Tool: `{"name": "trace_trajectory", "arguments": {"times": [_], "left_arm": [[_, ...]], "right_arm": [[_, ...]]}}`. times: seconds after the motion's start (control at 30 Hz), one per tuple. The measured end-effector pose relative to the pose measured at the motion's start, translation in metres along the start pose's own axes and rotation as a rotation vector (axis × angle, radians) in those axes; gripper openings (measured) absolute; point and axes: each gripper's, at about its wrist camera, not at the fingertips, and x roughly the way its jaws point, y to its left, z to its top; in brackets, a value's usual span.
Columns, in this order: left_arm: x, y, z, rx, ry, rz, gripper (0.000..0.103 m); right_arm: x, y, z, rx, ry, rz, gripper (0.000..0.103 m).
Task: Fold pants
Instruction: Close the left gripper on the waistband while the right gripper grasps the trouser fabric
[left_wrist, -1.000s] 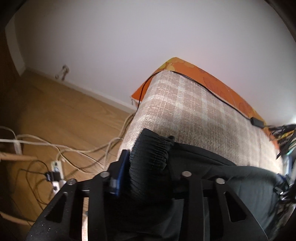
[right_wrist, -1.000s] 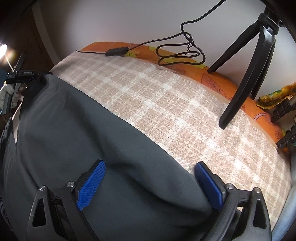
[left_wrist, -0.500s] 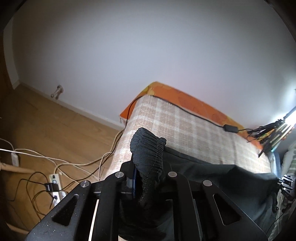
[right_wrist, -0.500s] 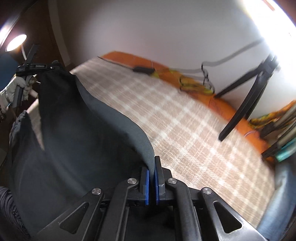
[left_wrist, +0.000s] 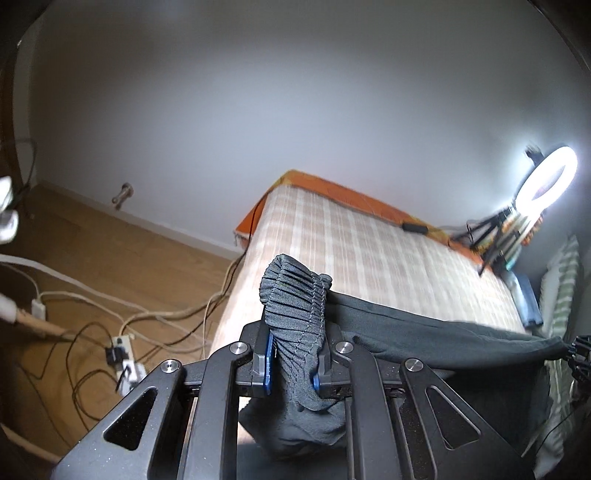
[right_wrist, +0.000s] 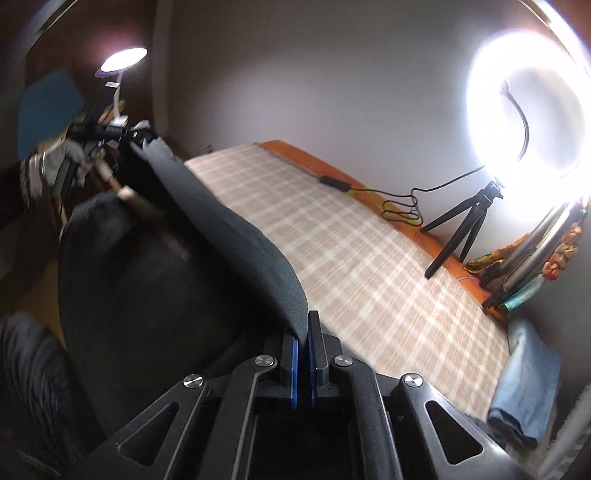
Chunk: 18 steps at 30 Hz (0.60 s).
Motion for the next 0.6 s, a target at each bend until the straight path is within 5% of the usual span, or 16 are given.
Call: {"name": "trace_trajectory", "arguments": {"times": [0.37,0.6], "left_arm": [[-0.047,0.020,-0.097,0.017,0.053,-0.041,0.033],[-0.086,0.033,-0.136,0.039,0.104,0.017,0.047]], "right_arm": [[0.006,0.054,-0.085,-0.010,0.133,0.035,0.002],[0.007,0.058,-0.105,-0.006,0.182,0.055,0.003]]}}
